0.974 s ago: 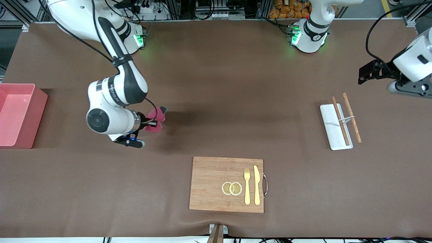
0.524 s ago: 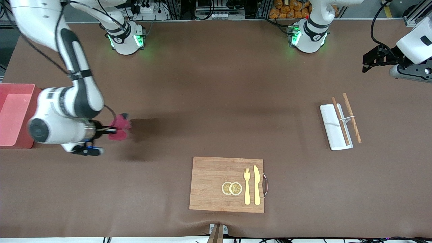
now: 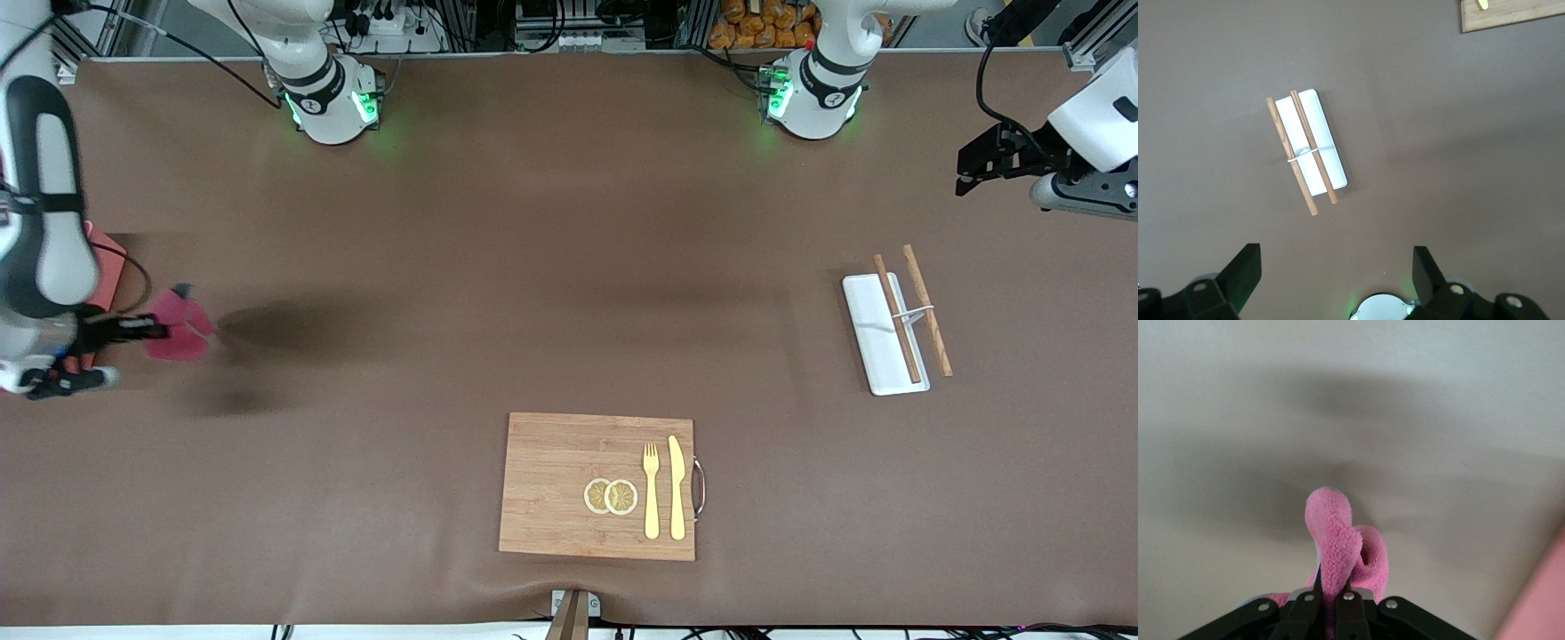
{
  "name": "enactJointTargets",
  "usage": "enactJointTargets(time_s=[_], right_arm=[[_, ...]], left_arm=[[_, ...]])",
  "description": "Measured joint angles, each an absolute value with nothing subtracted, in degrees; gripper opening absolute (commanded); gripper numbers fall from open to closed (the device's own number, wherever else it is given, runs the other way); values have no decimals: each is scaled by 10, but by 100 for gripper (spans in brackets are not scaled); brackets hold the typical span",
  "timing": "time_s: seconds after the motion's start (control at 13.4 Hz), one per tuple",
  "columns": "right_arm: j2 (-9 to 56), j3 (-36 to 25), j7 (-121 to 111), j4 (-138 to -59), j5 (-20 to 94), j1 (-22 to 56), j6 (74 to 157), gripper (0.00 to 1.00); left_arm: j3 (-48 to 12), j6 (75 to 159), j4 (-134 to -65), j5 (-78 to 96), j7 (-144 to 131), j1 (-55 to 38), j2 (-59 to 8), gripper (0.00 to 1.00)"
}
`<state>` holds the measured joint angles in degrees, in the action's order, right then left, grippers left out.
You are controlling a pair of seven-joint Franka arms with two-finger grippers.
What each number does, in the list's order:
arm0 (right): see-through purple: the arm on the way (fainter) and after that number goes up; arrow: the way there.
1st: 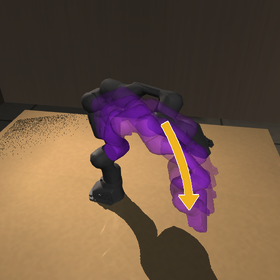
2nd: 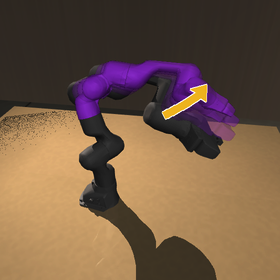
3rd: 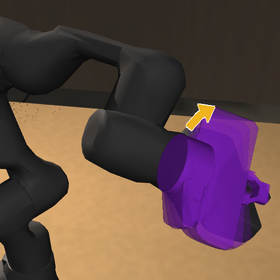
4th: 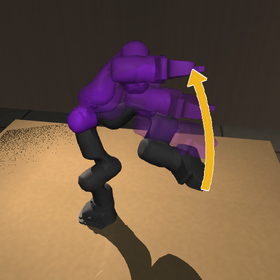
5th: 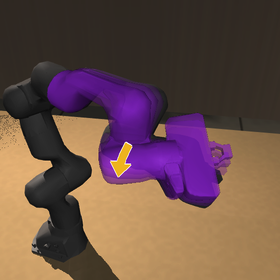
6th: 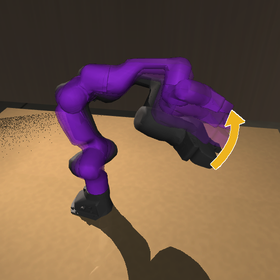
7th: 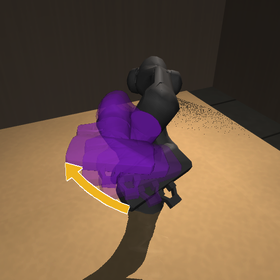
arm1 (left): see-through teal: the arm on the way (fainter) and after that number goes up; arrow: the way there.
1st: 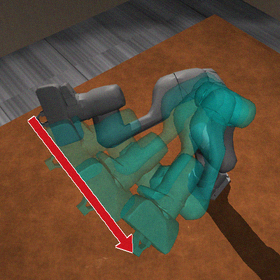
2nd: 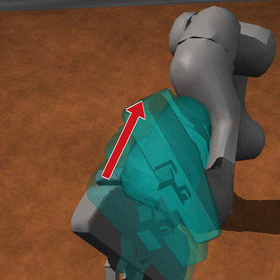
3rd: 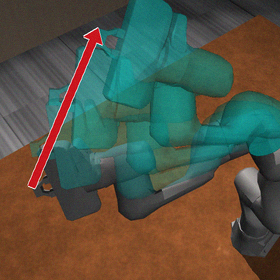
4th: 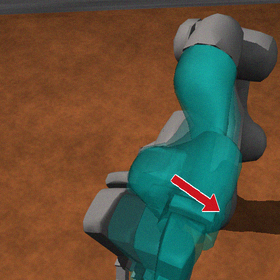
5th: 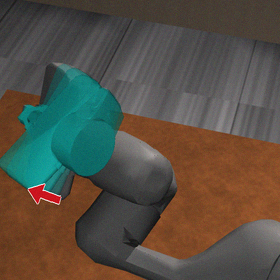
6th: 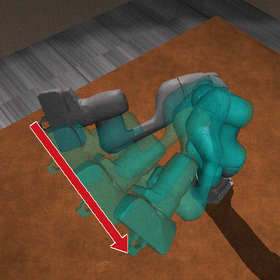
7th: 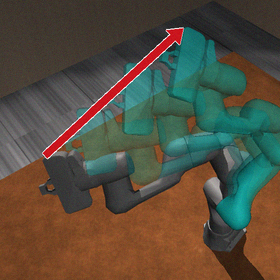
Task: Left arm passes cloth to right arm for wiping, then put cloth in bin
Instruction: 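Lower the cloth into the pink bin and open the right gripper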
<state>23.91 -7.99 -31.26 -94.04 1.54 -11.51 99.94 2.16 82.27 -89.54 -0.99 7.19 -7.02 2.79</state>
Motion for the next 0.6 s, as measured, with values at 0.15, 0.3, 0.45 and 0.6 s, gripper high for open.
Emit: enactJointTargets(time_s=[0.15, 0.3, 0.45, 0.6], right_arm=[[212, -81, -366, -888, -21, -141, 942, 0], [198, -83, -452, -842, -38, -189, 927, 0], [201, -84, -525, -820, -50, -242, 941, 0], [219, -84, -582, -808, -51, -284, 1001, 0]], left_arm=[[21, 829, -895, -8, 48, -69, 26, 100], [18, 855, -894, -8, 39, -69, 21, 100], [17, 879, -895, -8, 24, -69, 16, 100], [15, 882, -895, -8, 20, -68, 11, 100]])
